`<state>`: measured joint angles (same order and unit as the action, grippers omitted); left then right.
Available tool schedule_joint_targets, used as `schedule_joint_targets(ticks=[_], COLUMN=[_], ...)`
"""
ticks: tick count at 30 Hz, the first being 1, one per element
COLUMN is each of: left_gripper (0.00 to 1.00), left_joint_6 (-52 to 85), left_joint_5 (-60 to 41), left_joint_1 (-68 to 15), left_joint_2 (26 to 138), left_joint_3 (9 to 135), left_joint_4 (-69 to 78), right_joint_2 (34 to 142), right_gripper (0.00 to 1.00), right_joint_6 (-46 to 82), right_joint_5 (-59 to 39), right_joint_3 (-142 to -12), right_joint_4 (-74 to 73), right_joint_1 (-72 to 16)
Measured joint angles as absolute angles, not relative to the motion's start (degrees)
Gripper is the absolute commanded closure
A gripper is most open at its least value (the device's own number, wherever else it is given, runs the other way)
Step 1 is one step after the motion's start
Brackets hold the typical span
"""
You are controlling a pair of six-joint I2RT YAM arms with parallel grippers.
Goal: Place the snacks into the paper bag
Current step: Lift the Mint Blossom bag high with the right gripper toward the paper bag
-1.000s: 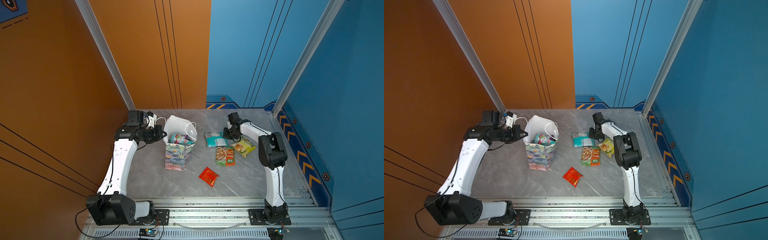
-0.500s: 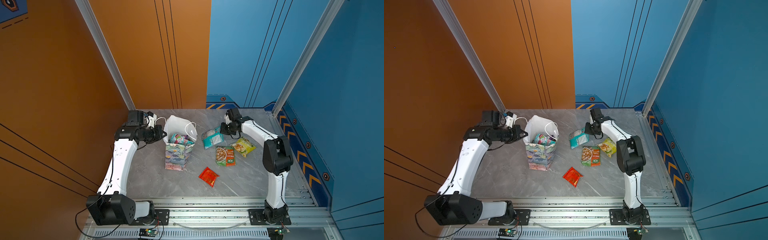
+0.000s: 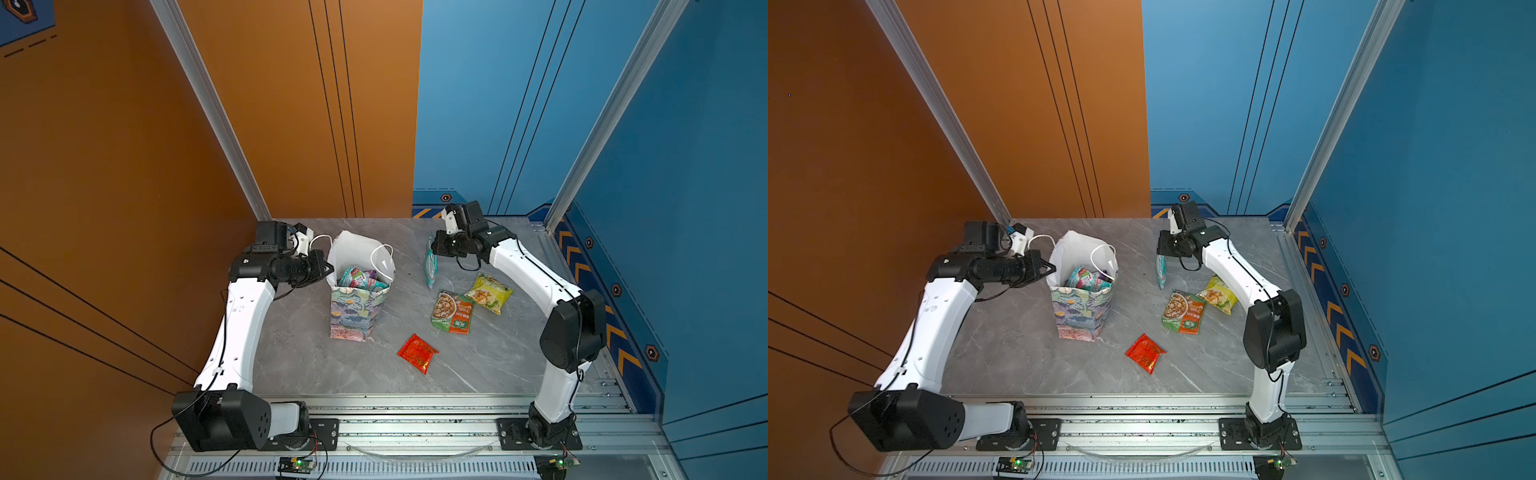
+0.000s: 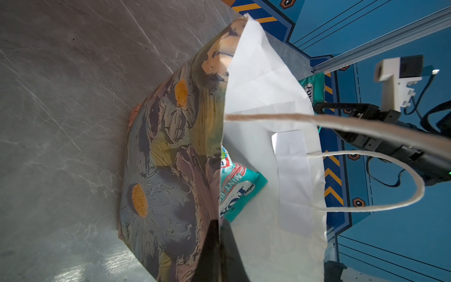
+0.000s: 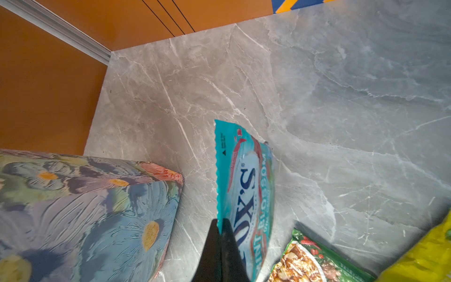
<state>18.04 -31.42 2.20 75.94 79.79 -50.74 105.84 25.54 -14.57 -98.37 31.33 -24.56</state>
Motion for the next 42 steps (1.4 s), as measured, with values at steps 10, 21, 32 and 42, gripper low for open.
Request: schedule_joint_targets(ticks=[10,21,32,42], left_gripper=[1.00,1.00,1.00,1.00], left_joint_6=[18.04,18.04,18.04,18.04], left_joint_5=[-31.59,-31.59,-31.62,-31.99], left_joint_1=[2.20,2.20,2.17,2.20], left_joint_2=[75.81,75.75,75.64,75.29], left_joint_3=[79.66,79.55,79.40,78.78], left_joint_4=[-50.70,-50.59,-50.46,-50.00], right_joint_2=[99.44,95.72,99.42,112.73], right_gripper=[1.00,1.00,1.00,1.00], right_joint_6=[25.78,26.89,27.51,27.49], right_joint_5=[-13.76,-9.93,-7.20,-7.27], right_joint_3=[-101.30,-106.91,-121.05,-139.50], right_joint_4=[31.38,28.99,25.32,26.04], right_joint_1=[-27.62,-30.46,-34.06,-38.94])
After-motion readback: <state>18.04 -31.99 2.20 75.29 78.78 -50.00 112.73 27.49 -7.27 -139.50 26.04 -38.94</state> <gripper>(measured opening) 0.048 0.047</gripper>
